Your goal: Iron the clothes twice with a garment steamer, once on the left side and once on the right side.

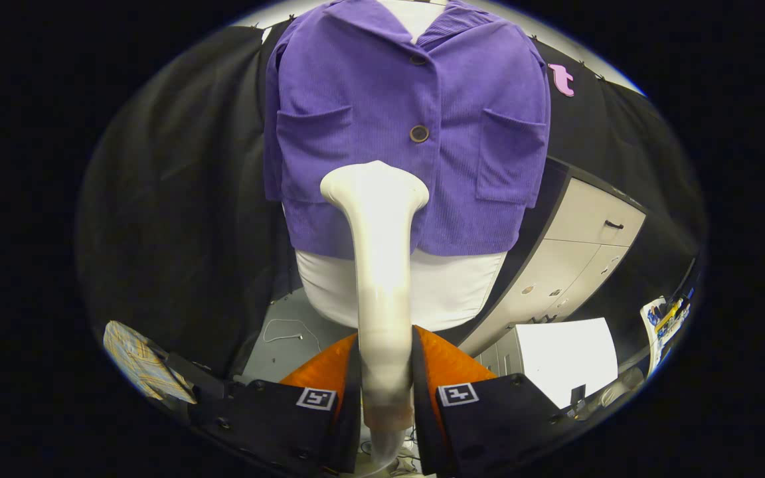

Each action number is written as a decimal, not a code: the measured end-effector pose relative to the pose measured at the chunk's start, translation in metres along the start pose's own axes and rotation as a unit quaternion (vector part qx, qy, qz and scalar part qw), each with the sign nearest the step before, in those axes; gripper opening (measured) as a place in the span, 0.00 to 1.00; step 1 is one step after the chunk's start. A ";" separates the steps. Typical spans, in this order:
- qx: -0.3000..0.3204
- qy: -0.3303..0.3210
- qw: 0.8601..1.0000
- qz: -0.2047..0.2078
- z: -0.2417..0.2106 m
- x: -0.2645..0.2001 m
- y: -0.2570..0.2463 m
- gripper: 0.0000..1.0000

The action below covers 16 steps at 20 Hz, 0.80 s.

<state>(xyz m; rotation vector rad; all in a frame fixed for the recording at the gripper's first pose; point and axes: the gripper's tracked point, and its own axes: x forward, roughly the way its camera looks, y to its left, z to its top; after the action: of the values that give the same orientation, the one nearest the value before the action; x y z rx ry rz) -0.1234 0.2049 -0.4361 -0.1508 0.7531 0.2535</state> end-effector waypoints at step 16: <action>0.035 -0.142 0.984 -0.098 0.136 -0.087 -0.263 0.42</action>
<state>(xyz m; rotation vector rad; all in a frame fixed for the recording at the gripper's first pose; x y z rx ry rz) -0.0212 -0.0317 -0.2664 -0.1189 0.4585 0.0579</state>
